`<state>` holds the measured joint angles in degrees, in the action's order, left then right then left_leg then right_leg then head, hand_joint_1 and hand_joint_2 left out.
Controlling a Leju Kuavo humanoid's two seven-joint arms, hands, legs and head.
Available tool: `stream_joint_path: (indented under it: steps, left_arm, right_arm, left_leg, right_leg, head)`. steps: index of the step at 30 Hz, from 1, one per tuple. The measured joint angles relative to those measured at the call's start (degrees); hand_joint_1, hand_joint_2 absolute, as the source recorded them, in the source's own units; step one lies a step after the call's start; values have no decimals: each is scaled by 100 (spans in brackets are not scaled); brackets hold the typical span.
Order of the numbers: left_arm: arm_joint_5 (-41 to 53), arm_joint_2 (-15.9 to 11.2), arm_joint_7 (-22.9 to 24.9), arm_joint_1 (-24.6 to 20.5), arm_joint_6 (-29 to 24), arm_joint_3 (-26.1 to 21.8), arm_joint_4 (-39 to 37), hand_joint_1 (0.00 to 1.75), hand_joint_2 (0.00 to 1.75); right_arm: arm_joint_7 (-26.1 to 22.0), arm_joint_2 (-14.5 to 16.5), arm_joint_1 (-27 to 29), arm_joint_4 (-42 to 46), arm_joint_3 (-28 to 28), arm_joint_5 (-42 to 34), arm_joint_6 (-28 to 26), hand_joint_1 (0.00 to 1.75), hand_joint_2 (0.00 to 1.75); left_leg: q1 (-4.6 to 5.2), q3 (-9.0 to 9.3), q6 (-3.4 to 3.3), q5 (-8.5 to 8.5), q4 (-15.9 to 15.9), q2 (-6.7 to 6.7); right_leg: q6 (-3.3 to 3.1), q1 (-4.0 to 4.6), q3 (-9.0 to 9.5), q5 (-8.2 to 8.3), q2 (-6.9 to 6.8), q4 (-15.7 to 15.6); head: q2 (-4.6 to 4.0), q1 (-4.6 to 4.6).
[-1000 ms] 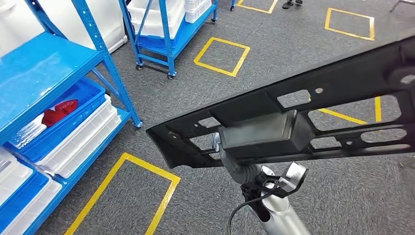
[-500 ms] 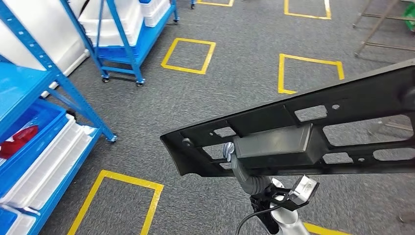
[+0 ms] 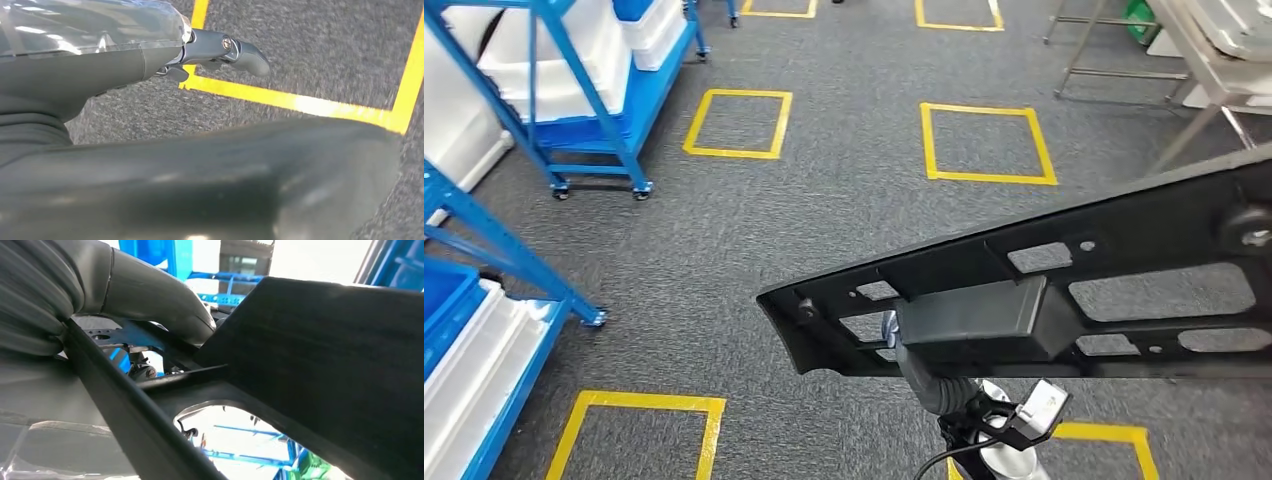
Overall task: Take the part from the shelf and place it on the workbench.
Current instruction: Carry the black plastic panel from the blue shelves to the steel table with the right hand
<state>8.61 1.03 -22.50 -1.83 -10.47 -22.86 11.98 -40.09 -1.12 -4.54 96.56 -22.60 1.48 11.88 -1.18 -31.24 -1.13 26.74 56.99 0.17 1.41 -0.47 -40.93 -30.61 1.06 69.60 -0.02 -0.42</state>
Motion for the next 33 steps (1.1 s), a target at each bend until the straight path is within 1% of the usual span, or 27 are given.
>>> stream_joint_path:
  steps: [1,2,3,4,5,7,8,10,11,13,14,15,16,17,18,19,20,22,23,24,26,27,28,30,31,32,33]
  left_arm:
    - [6,0,3,9,19,0,0,0,0]
    - [17,0,5,12,33,0,0,0,0]
    - [30,2,5,10,44,1,0,0,0]
    - [40,4,5,3,49,1,0,0,0]
    - [50,8,5,-5,50,2,0,0,0]
    - [55,15,-1,-15,55,2,0,0,0]
    - [55,17,-9,-20,58,2,0,0,0]
    - [60,23,-37,-40,67,2,0,0,0]
    - [64,26,-55,-56,73,2,0,0,0]
    - [84,34,-89,-71,102,2,0,0,0]
    - [96,37,-102,-67,120,2,0,0,0]
    - [107,39,-111,-56,134,2,0,0,0]
    - [119,39,-115,-46,144,2,0,0,0]
    - [132,39,-119,-37,147,2,0,0,0]
    - [147,39,-121,-33,149,1,0,0,0]
    - [162,39,-121,-33,151,1,0,0,0]
    - [172,39,-121,-34,153,0,0,0,0]
    - [178,40,-108,-33,162,0,-1,0,0]
    - [172,40,-86,-36,175,-2,-2,0,0]
    - [158,41,-56,-42,200,-7,-2,0,0]
    - [115,49,26,-64,276,-24,-2,0,0]
    - [91,54,67,-71,317,-33,-2,0,0]
    - [74,60,108,-72,354,-44,-2,0,0]
    - [53,63,178,-58,420,-76,-2,0,0]
    - [49,63,214,-49,448,-96,-2,0,0]
    - [43,63,252,-43,481,-118,-2,0,0]
    - [37,63,287,-42,516,-138,-2,0,0]
  right_arm:
    - [1,-2,7,0,0,40,4,175,175]
    - [2,-3,12,0,0,76,10,175,175]
    - [3,-5,9,0,-1,120,21,175,175]
    - [3,-6,-1,0,-3,161,34,175,175]
    - [3,-5,-22,0,-9,205,44,175,175]
    - [13,1,-95,-1,-50,287,72,175,175]
    - [24,4,-144,-4,-84,324,86,175,175]
    - [70,8,-265,-29,-178,386,121,175,175]
    - [103,11,-342,-56,-234,416,132,175,175]
    - [182,34,-563,-161,-380,464,132,175,175]
    - [221,56,-691,-241,-467,481,120,175,175]
    - [257,79,-818,-340,-558,494,99,175,175]
    - [288,100,-927,-446,-647,509,81,175,175]
    - [313,118,-1017,-551,-729,528,63,175,175]
    - [334,135,-1095,-651,-806,552,49,175,175]
    - [352,157,-1169,-736,-881,579,44,175,175]
    - [367,188,-1250,-804,-958,600,42,175,175]
    - [392,265,-1422,-909,-1112,621,45,175,175]
    - [407,302,-1504,-946,-1188,619,51,175,175]
    - [421,331,-1575,-978,-1258,607,60,175,175]
    - [462,365,-1689,-1015,-1384,555,72,175,175]
    - [481,376,-1741,-1026,-1433,520,73,175,175]
    - [502,388,-1796,-1031,-1477,488,70,175,175]
    - [531,416,-1890,-1034,-1551,429,63,175,175]
    - [544,428,-1916,-1036,-1583,400,56,175,175]
    - [558,434,-1928,-1040,-1609,368,45,175,175]
    - [572,437,-1932,-1045,-1629,332,29,175,175]
  left_leg:
    - [6,0,2,6,2,85]
    - [8,2,7,13,2,168]
    - [8,8,18,23,3,245]
    - [8,24,33,35,3,316]
    - [10,45,54,51,3,381]
    - [35,83,112,88,6,493]
    - [47,99,146,104,6,541]
    - [49,135,212,122,-11,645]
    - [38,149,247,150,4,618]
    - [15,44,290,358,297,382]
    - [5,-101,298,533,618,216]
    - [3,-295,300,718,1016,110]
    - [2,-486,304,846,1380,63]
    - [2,-621,306,875,1601,37]
    - [2,-663,304,788,1612,25]
    - [-1,-601,298,597,1400,3]
    - [-9,-460,289,351,1029,-65]
    - [-28,-190,266,56,362,-315]
    - [-29,-122,251,16,192,-406]
    - [-21,-101,230,36,140,-437]
    - [-16,-81,164,13,94,-324]
    - [-21,-66,122,-3,70,-257]
    - [-24,-53,80,-17,44,-185]
    - [-3,-43,25,-20,25,-31]
    - [11,-44,12,-14,26,49]
    - [19,-42,9,-7,27,129]
    - [24,-39,10,1,28,205]
  right_leg:
    - [21,-20,-166,-118,-41,331]
    - [37,-38,-250,-141,-62,499]
    - [47,-52,-205,-50,-84,423]
    - [48,-60,-34,121,-131,116]
    - [37,-58,209,300,-238,-319]
    - [-28,-12,578,502,-436,-990]
    - [-68,14,642,514,-476,-1120]
    - [-146,43,630,511,-365,-1143]
    - [-183,36,638,523,-302,-1166]
    - [-260,8,662,557,-176,-1222]
    - [-290,-1,669,568,-115,-1236]
    - [-311,4,668,572,-46,-1239]
    - [-325,13,667,574,29,-1237]
    - [-329,21,669,574,109,-1233]
    - [-329,26,673,573,190,-1225]
    - [-323,28,677,569,269,-1213]
    - [-312,25,679,562,347,-1195]
    - [-264,27,653,544,488,-1142]
    - [-231,21,627,544,549,-1122]
    - [-191,12,601,554,609,-1116]
    - [-115,-8,570,572,683,-1120]
    - [-88,0,539,534,597,-1062]
    - [-69,11,461,439,449,-902]
    - [-47,19,128,108,87,-235]
    - [-35,11,-72,-40,-1,152]
    - [-28,3,-215,-110,-46,426]
    - [-26,-2,-258,-77,-69,497]
  head:
    - [0,1]
    - [0,1]
    - [0,1]
    - [0,1]
    - [0,1]
    - [0,1]
    - [0,0]
    - [0,-1]
    - [0,-1]
    - [0,-2]
    - [0,-2]
    - [0,-2]
    - [0,-2]
    - [0,-2]
    - [0,-2]
    - [0,-2]
    - [0,-2]
    - [0,-2]
    - [0,-1]
    - [0,-1]
    - [0,-1]
    - [0,-1]
    - [0,0]
    - [0,1]
    - [0,0]
    - [0,0]
    - [0,1]
